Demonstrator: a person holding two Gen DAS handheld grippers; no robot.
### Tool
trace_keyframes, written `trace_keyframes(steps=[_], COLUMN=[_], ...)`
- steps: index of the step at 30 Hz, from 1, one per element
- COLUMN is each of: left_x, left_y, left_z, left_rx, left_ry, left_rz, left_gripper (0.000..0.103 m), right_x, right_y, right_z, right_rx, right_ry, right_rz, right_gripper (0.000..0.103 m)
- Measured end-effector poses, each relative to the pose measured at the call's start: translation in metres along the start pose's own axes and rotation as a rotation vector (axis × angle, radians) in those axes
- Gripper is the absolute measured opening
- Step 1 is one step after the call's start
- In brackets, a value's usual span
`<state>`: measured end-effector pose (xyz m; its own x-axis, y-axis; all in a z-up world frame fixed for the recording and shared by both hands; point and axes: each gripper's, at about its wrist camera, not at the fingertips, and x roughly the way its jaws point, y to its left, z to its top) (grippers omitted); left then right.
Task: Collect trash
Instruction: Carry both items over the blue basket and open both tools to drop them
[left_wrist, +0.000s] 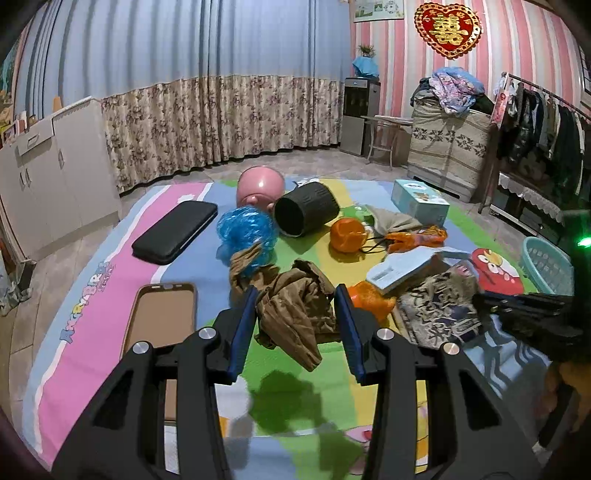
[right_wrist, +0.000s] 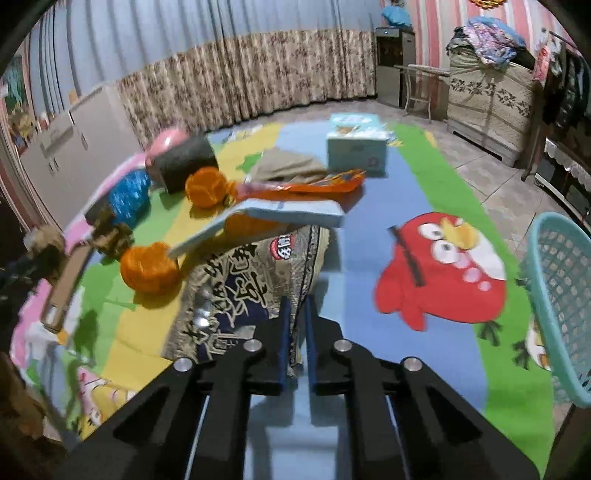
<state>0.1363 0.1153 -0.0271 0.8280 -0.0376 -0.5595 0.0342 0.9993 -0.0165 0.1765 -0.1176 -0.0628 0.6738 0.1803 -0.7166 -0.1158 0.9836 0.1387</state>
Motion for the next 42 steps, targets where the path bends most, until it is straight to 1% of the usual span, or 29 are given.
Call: trace_keyframes(steps=[3,9,15,18,20,23,26,30,33,38,42], left_x=[-0.002,-0.003,-0.005,-0.006,-0.007,-0.001,0.007,0.018,0.03,0.044,0.051], left_y=[-0.015,-0.055,-0.108,-0.136,-0.153,-0.187,-0.219,-0.26,-0.296,-0.344,-0.376], left_z=[0.004,0.013,0.027,0.037,0.043,0.05,0.053,0.051,0.048,0.038,0.032], left_rx=[0.007,0.026,0.056,0.07,0.072,0.077,0.091,0.121,0.144,0.185,0.227], left_ry=[-0.007,-0.023,-0.054,-0.08,-0.096,-0.106,-0.097,-0.091,-0.069,-0.039,-0.028], left_rz=[-0.015,-0.062,-0.127,-0.158,-0.188,-0.243,-0.293,-0.343,-0.389,-0.454,-0.482], left_gripper=[0.041,0.041,0.041,0.041,0.041,0.041,0.041,0.041,0.041,0.041,0.041], right_x=[-0.015,-0.052,-0.091,-0.107,-0.118,-0.126,-0.131,-0.133,-0.133,-0.135,-0.133], right_y=[-0.021,-0.084,-0.152,-0.188,-0.213,-0.242,-0.271,-0.294,-0.304,-0.321,-0.331], right_z=[0.001,-0.002,0.002,0.006,0.005,0.003,-0.003,-0.008,-0.015,-0.021,-0.026], right_rx=[0.032,0.143,0.284,0.349,0.379,0.414,0.432,0.454,0.482,0.498,0.521], right_ry=[-0.024,-0.108,-0.228,-0.278,-0.301,-0.314,-0.317,-0.325,-0.332,-0.322,-0.312], right_rz=[0.004,-0.008,-0.02,-0.047,-0.106,-0.162,-0.243,-0.302,-0.323,-0.353,-0.357], right_gripper=[0.008,0.006,0.006,0.006,0.006,0.006,0.006,0.006,0.006,0.006,0.006])
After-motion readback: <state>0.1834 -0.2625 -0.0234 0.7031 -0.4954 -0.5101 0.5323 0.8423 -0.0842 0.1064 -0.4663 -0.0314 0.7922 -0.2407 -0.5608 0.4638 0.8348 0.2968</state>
